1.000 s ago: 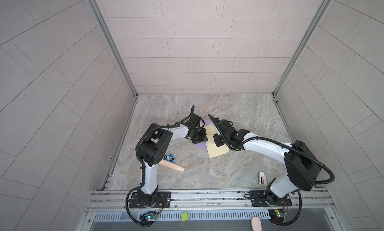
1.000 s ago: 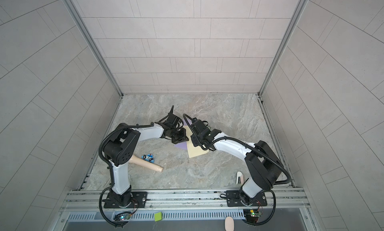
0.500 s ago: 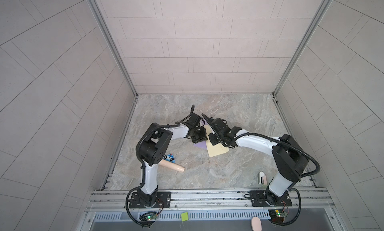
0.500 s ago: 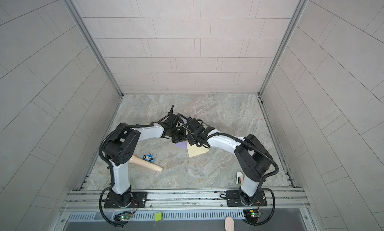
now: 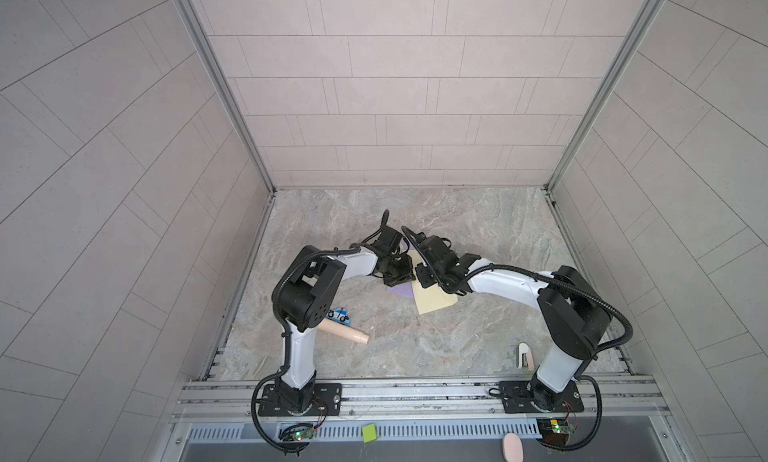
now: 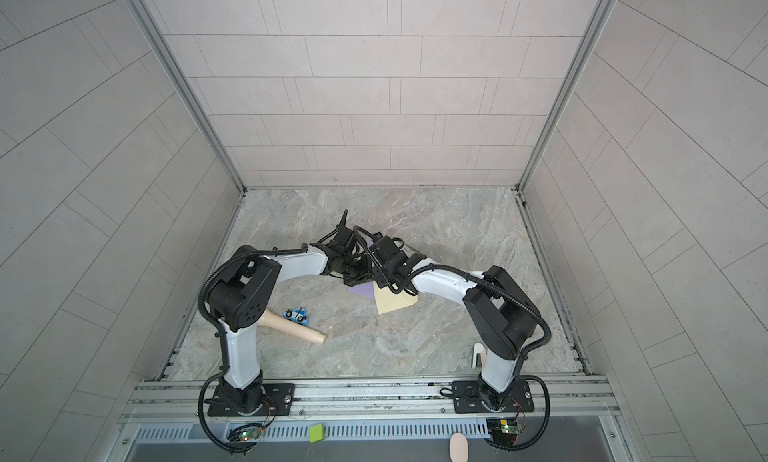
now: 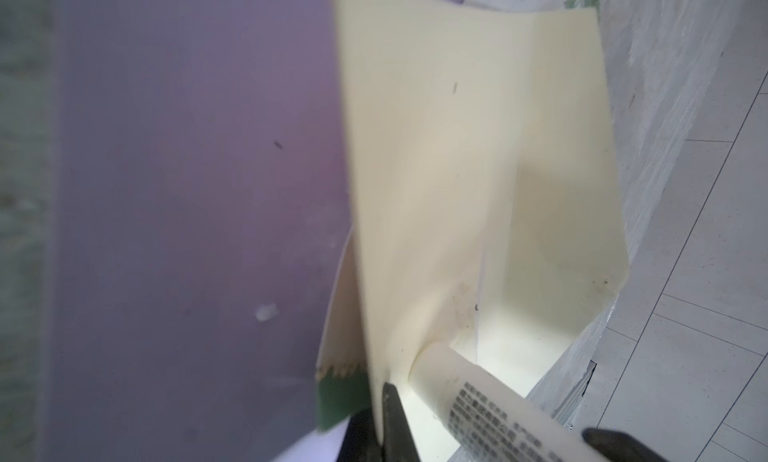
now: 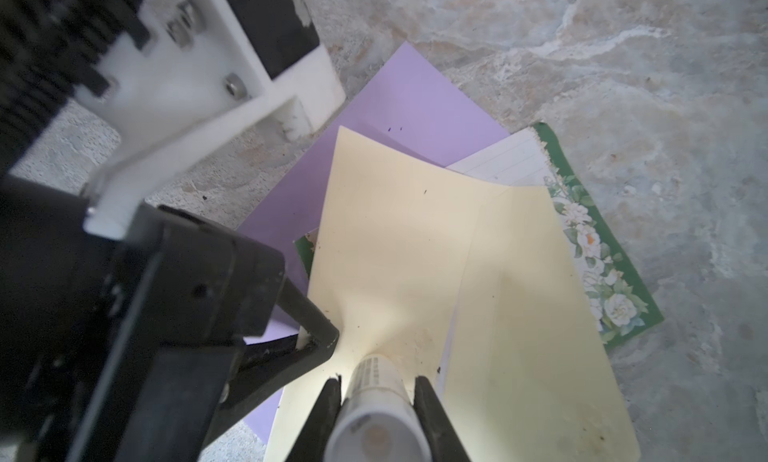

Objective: Place the letter into the envelope and seal it

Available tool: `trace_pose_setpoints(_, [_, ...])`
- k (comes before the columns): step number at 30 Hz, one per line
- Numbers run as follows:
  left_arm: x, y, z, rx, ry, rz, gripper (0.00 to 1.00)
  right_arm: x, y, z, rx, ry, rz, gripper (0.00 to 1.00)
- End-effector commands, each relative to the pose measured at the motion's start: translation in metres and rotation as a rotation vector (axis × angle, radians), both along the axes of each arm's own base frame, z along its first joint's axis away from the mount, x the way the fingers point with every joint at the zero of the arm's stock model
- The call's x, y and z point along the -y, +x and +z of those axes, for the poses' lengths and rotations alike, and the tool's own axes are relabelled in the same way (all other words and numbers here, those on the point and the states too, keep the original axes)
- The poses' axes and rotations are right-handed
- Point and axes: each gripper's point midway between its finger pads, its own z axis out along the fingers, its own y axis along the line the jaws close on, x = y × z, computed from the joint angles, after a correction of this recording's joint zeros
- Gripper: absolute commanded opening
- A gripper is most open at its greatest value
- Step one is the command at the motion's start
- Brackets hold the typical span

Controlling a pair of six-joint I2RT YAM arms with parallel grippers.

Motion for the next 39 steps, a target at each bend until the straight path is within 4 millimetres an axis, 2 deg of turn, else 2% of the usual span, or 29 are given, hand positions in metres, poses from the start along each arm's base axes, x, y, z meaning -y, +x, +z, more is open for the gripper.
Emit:
trace_pose_setpoints(1, [-0.009, -0.010, -0.023, -0.050, 0.075, 0.011, 0.00, 0.023, -0.020, -0.020, -0.063, -0.075, -0.017, 0.00])
trace_pose_setpoints(8, [-0.010, -0.011, -0.028, -0.059, 0.079, 0.006, 0.00, 0.059, -0.028, -0.024, -0.098, -0.077, -0.098, 0.00])
trace_pose_setpoints(12, [-0.009, -0.011, -0.027, -0.056, 0.076, 0.001, 0.00, 0.069, -0.030, -0.022, -0.097, -0.068, -0.125, 0.00])
trace_pose_setpoints(16, [-0.006, -0.011, -0.026, -0.054, 0.070, -0.011, 0.00, 0.059, -0.026, -0.012, -0.092, -0.024, -0.110, 0.00])
trace_pose_setpoints(22, [-0.001, -0.012, -0.024, -0.049, 0.063, -0.032, 0.00, 0.038, -0.007, 0.030, -0.018, 0.069, -0.088, 0.00])
trace_pose_setpoints(25, [0.002, -0.015, -0.024, -0.052, 0.062, -0.045, 0.00, 0.024, -0.001, 0.040, -0.017, 0.106, -0.059, 0.00])
trace_pose_setpoints(31, [0.006, -0.016, -0.023, -0.052, 0.058, -0.054, 0.00, 0.008, 0.005, 0.019, -0.065, 0.111, -0.040, 0.00])
trace_pose_setpoints(39, [0.005, -0.014, -0.019, -0.036, 0.061, -0.051, 0.00, 0.016, 0.000, -0.013, -0.109, 0.058, -0.067, 0.00])
